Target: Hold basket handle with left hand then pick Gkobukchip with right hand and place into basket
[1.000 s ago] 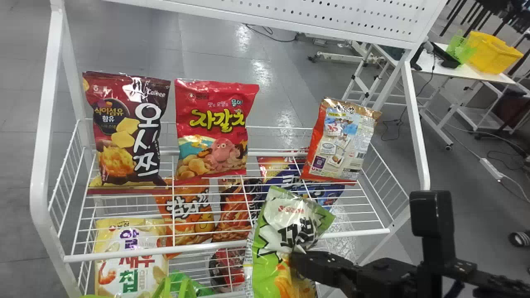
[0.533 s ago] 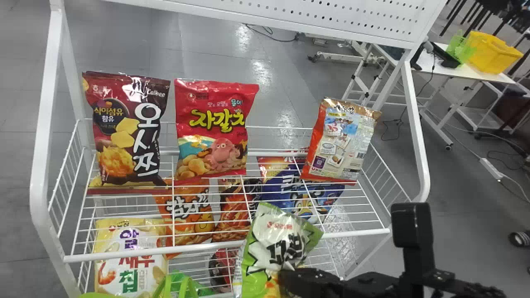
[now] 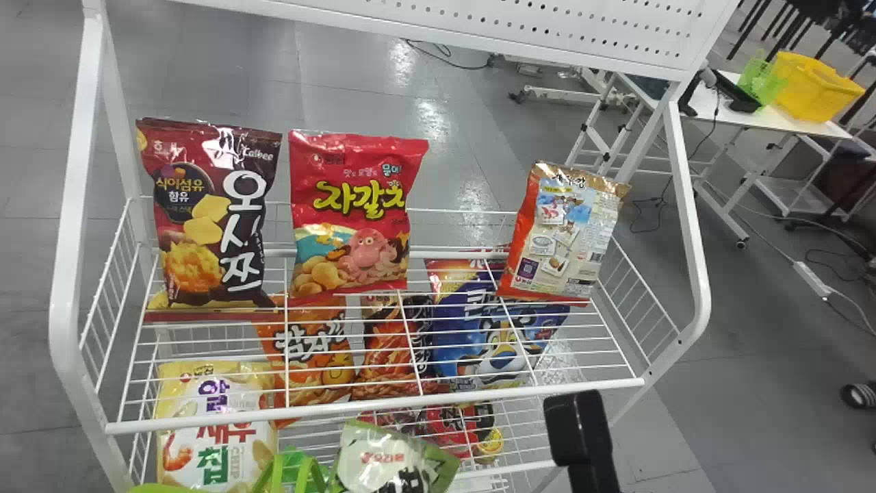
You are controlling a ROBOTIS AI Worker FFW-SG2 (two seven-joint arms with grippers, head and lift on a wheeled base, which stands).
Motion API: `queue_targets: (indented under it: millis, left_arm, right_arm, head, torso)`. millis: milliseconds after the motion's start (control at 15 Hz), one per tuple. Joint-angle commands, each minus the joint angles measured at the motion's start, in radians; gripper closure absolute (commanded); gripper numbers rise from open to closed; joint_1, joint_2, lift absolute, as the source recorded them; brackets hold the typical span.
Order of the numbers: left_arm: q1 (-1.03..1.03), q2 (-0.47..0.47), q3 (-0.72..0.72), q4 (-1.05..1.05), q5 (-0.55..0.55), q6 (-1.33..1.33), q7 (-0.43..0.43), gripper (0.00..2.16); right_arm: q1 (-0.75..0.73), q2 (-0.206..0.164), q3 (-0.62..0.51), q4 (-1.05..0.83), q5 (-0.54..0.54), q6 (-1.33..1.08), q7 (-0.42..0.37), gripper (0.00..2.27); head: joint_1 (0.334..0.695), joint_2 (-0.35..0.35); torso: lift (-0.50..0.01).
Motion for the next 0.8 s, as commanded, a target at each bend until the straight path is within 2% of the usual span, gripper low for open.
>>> queue_targets:
  millis: [0, 133, 533, 733]
  left_arm:
    - [0.0, 0.001, 0.001, -0.001, 0.0, 0.001, -0.002, 1.79]
    - [0.0, 0.003, 0.001, -0.001, 0.0, 0.001, -0.003, 1.79]
    - [0.0, 0.0, -0.006, -0.001, 0.0, 0.001, 0.0, 1.79]
    - [0.0, -0.002, -0.011, 0.0, 0.0, 0.001, 0.0, 1.79]
  right_arm:
    - [-0.002, -0.007, 0.097, 0.041, 0.056, 0.014, -0.004, 1.65]
    - [-0.015, -0.016, 0.158, 0.088, 0.092, 0.014, -0.015, 1.65]
    - [-0.092, -0.021, 0.29, 0.209, 0.161, 0.014, -0.021, 1.65]
    - [-0.16, -0.016, 0.356, 0.328, 0.19, 0.014, -0.026, 1.65]
  head:
    - [0.695, -0.311]
    - [0.695, -0.255]
    - [0.695, -0.176]
    - [0.695, -0.143]
  torso:
    - [-0.032]
    - [-0.032]
    - [-0.032]
    - [-0.032]
